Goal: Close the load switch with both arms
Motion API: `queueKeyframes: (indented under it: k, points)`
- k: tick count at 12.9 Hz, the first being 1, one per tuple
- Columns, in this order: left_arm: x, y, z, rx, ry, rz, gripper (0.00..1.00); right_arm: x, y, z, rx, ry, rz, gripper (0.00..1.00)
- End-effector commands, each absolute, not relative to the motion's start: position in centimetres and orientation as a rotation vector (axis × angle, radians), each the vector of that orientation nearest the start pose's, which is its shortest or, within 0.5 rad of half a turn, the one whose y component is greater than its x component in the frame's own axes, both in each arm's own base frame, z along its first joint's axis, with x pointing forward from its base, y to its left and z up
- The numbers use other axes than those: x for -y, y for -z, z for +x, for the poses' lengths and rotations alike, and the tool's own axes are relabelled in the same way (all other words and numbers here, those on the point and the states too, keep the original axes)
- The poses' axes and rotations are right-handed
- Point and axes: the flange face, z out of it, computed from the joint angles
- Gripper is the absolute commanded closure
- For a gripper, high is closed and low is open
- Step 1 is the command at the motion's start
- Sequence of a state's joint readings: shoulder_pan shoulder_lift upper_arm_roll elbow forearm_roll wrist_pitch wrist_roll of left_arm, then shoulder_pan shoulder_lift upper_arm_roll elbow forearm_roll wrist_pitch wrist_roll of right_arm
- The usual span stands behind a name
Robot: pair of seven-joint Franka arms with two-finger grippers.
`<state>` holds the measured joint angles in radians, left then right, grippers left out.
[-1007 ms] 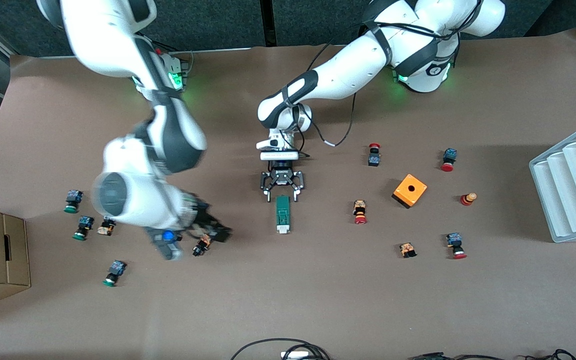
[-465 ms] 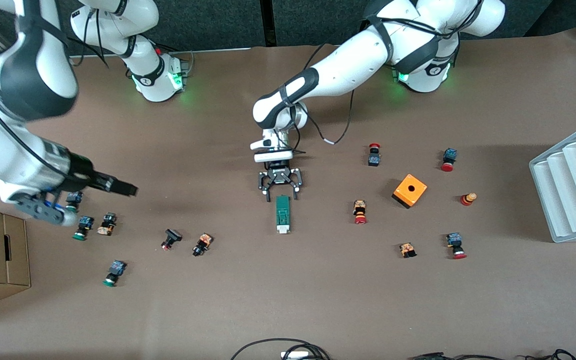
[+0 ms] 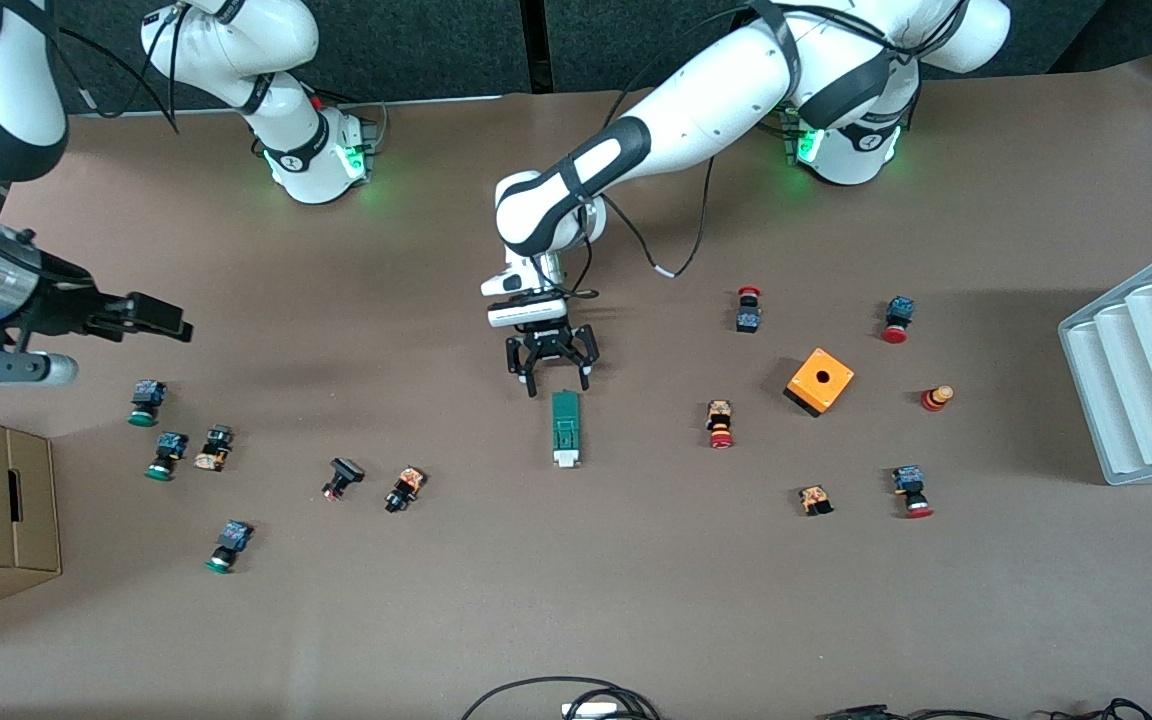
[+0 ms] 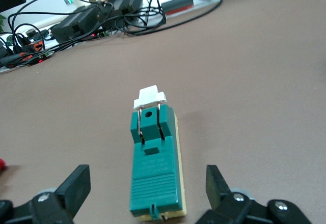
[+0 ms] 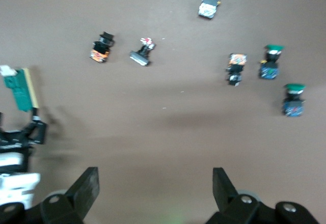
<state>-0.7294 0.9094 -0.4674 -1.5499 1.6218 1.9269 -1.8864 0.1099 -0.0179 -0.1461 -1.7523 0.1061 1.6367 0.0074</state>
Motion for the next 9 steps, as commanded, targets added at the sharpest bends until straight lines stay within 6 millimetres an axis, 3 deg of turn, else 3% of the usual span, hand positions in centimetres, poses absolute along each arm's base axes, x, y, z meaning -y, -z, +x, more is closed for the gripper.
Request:
queueKeyframes:
  k: [1,3,5,8,9]
  points:
    - [59.6,-19.6,37.4,-0.311,1.166,-2.539,0.00,1.2,-55.5,54.3,0.013,-0.115,-3.100,0.00]
    - [59.9,-22.9,38.5,-0.383,1.042,-2.548,0.00,1.2,-56.1,54.7,0.081,-0.105,-3.127,0.00]
    - [58.7,-26.1,40.5,-0.483,0.904,-2.543,0.00,1.6,-56.5,54.8,0.101,-0.086,-3.131,0.00]
    - [57.1,-33.6,44.3,-0.621,0.698,-2.609,0.00,2.0,-57.5,55.4,0.100,-0.061,-3.169,0.00]
    - [55.7,-35.3,45.8,-0.656,0.628,-2.634,0.00,2.1,-57.8,55.5,0.104,-0.051,-3.187,0.00]
